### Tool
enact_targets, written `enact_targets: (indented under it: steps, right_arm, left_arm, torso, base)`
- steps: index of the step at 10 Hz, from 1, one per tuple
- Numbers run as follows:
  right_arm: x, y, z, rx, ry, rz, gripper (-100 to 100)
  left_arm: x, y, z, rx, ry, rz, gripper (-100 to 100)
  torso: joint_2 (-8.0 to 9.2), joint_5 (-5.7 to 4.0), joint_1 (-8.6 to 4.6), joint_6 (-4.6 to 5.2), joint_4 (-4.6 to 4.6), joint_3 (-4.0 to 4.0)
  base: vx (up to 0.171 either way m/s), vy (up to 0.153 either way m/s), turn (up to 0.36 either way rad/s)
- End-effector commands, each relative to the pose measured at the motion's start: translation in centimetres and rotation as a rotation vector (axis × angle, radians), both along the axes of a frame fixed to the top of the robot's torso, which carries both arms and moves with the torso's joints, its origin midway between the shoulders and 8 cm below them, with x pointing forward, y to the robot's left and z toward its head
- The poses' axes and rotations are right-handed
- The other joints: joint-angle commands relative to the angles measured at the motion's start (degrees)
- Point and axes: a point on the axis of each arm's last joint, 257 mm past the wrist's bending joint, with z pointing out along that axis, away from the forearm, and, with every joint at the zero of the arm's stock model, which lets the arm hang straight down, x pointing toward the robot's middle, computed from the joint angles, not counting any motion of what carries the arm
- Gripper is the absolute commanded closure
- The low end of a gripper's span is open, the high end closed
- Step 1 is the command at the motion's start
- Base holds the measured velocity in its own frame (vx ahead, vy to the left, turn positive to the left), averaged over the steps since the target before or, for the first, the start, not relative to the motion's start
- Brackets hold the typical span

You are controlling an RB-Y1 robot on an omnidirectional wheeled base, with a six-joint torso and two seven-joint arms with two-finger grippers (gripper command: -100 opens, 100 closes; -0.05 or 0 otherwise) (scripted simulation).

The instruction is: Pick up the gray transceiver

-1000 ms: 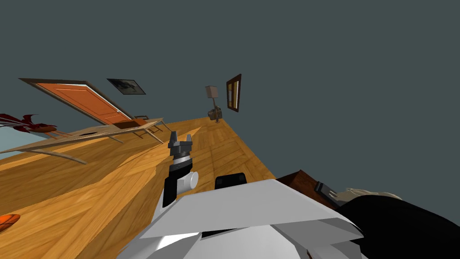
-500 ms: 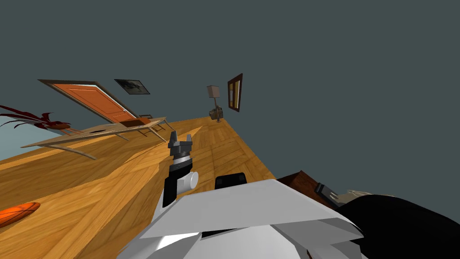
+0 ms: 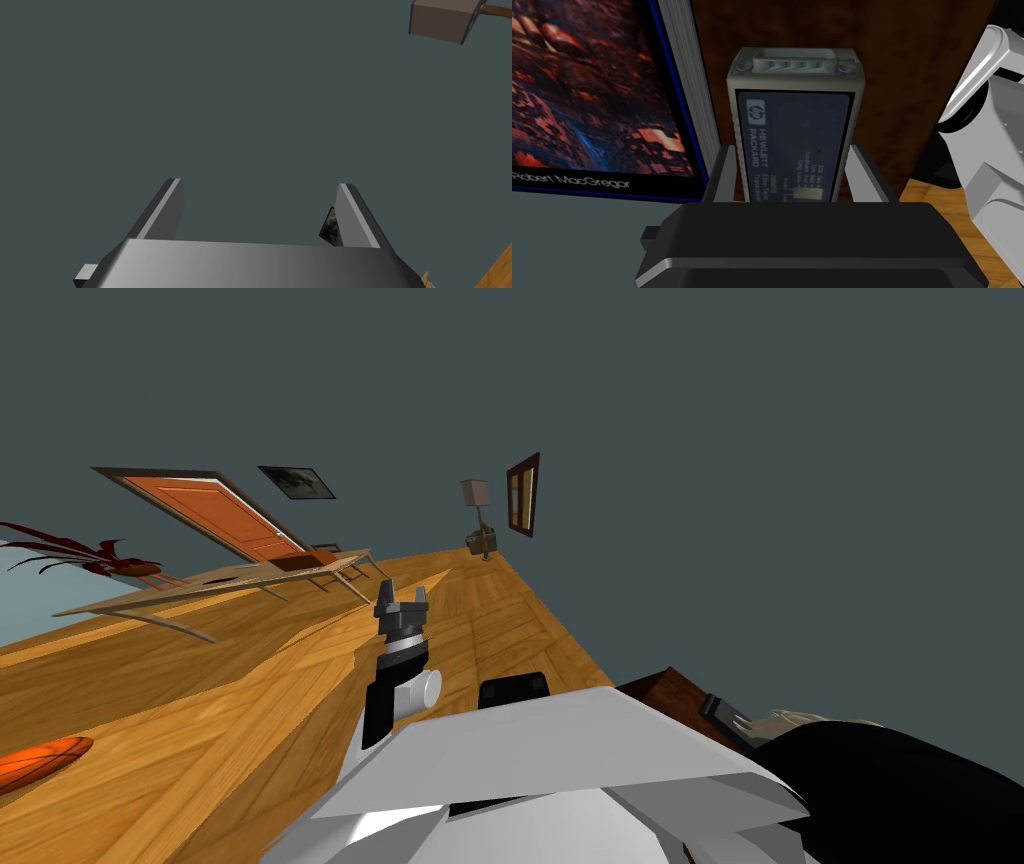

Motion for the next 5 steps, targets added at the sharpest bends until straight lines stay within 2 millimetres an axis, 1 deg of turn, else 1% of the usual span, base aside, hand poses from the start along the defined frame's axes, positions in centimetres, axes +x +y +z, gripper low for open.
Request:
enact_targets:
  steps: [1, 2, 3, 5]
  right_arm:
    - [0.0, 0.0, 0.0, 0.000, 0.000, 0.000, 100]
    - [0.0, 0.0, 0.0, 0.000, 0.000, 0.000, 0]
    - [-0.4, -0.4, 0.7, 0.000, 0.002, 0.007, 100]
    - [-0.6, -0.7, 1.2, 0.001, 0.004, 0.013, 100]
  left_arm:
    - [0.0, 0.0, 0.0, 0.000, 0.000, 0.000, 0]
    - [0.0, 0.0, 0.0, 0.000, 0.000, 0.000, 0]
    - [0.0, 0.0, 0.0, 0.000, 0.000, 0.000, 0]
    - [0.0, 0.0, 0.0, 0.000, 0.000, 0.000, 0]
  torso:
    - [0.00, 0.00, 0.00, 0.00, 0.00, 0.00]
    - [0.00, 0.00, 0.00, 0.00, 0.00, 0.00]
    - [0.00, 0.00, 0.00, 0.00, 0.00, 0.00]
    - [-0.14, 0.02, 0.10, 0.04, -0.03, -0.08]
  base:
    - [0.000, 0.000, 0.000]
    - [0.000, 0.000, 0.000]
    - [0.027, 0.016, -0.064]
    - [0.040, 0.023, -0.060]
